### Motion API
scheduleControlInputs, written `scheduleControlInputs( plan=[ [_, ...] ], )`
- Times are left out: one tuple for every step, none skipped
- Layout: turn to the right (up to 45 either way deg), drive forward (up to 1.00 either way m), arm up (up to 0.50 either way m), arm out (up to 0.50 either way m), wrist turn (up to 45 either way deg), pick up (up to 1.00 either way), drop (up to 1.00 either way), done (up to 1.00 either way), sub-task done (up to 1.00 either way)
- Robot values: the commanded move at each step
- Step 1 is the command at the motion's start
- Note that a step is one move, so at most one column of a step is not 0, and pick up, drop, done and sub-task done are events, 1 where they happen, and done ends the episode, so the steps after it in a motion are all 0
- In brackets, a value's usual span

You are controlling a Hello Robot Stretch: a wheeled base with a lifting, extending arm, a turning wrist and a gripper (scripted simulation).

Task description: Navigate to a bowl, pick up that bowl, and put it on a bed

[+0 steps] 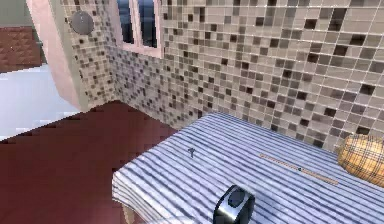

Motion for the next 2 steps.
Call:
scheduleControlInputs(
  plan=[
    [21.0,0.0,0.0,0.0,0.0,0.0,0.0,0.0,0.0],
    [0.0,0.15,0.0,0.0,0.0,0.0,0.0,0.0,0.0]
  ],
)
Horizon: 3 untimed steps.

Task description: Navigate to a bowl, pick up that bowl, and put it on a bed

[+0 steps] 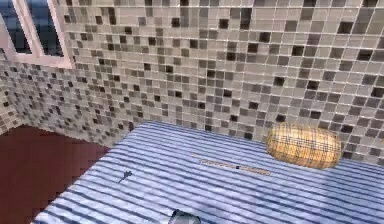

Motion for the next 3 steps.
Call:
scheduleControlInputs(
  plan=[
    [45.0,0.0,0.0,0.0,0.0,0.0,0.0,0.0,0.0],
    [3.0,0.0,0.0,0.0,0.0,0.0,0.0,0.0,0.0],
    [-45.0,0.0,0.0,0.0,0.0,0.0,0.0,0.0,0.0]
  ],
)
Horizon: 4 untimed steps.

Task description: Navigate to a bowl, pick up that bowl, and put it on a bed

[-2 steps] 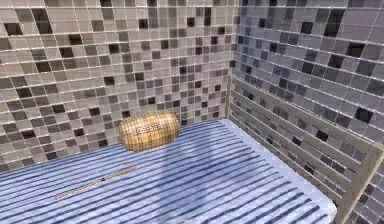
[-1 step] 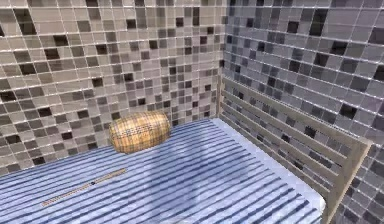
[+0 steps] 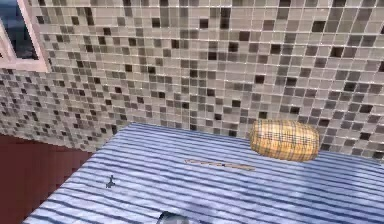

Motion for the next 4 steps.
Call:
scheduleControlInputs(
  plan=[
    [45.0,0.0,0.0,0.0,0.0,0.0,0.0,0.0,0.0],
    [-45.0,0.0,0.0,0.0,0.0,0.0,0.0,0.0,0.0],
    [-3.0,0.0,0.0,0.0,0.0,0.0,0.0,0.0,0.0],
    [36.0,0.0,0.0,0.0,0.0,0.0,0.0,0.0,0.0]
  ],
)
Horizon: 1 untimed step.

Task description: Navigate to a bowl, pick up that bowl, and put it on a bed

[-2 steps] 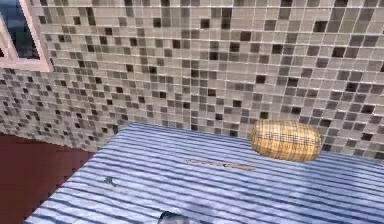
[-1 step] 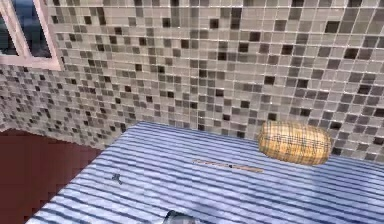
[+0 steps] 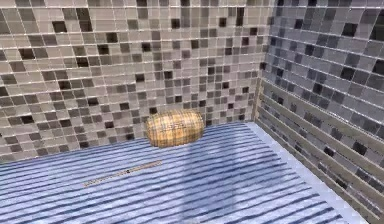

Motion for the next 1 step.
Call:
scheduleControlInputs(
  plan=[
    [45.0,0.0,0.0,0.0,0.0,0.0,0.0,0.0,0.0]
  ],
)
